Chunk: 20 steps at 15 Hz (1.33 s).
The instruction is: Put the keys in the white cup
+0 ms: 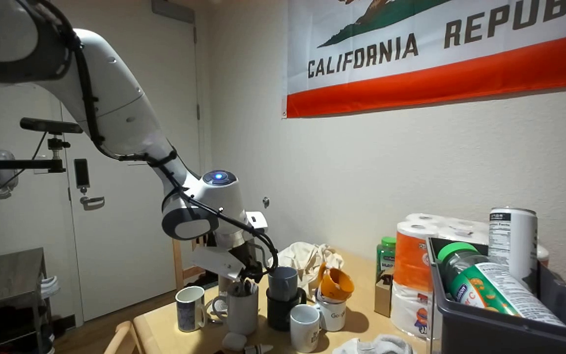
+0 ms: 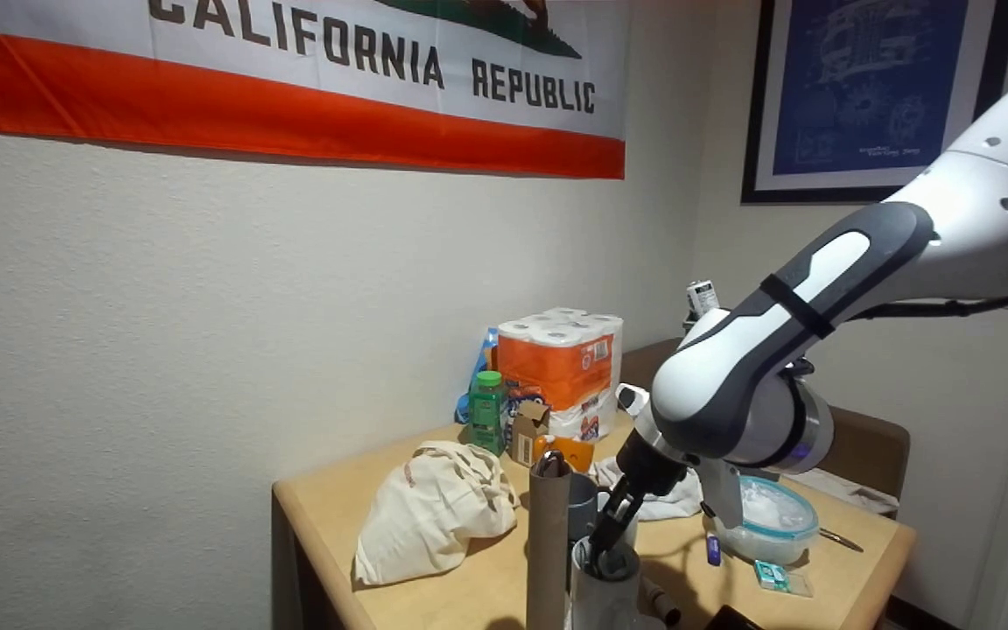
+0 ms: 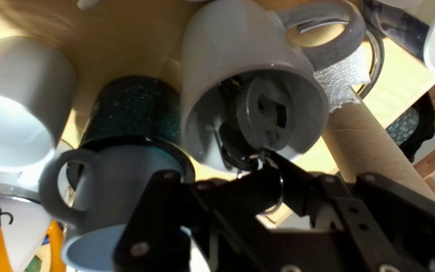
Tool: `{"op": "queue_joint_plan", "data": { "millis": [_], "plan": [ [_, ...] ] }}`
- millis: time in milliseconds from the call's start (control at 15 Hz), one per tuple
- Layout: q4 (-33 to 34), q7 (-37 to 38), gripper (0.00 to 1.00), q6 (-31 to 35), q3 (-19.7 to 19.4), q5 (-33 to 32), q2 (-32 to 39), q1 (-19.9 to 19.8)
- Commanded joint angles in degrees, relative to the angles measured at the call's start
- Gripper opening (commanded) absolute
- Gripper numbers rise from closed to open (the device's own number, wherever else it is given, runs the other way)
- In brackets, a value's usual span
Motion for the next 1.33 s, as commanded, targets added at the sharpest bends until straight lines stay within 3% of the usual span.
{"op": "queue_joint_plan", "data": {
  "millis": [0, 267, 600, 733, 800, 933, 1267],
  "plan": [
    [-0.34, -2.07, 0.32, 1.75, 1.46, 1.91, 0.02, -1.36],
    [-1.02, 0.65, 0.61, -0.70, -0.28, -0.13, -1.49, -0.31],
    [-2.85, 7.44, 0.98, -4.64, -5.33, -5.52, -5.45, 2.29],
    [-3.44, 11.14, 1.00, -6.80, -7.54, -8.42, -7.46, 3.03],
    [-3.78, 14.33, 1.00, -8.14, -5.75, -11.86, -8.53, 0.30],
    [-3.92, 18.46, 1.00, -11.45, -6.84, -15.27, -10.40, -0.14],
    [-4.81, 24.43, 1.00, -19.06, -9.41, -18.68, -13.86, -0.98]
  ]
}}
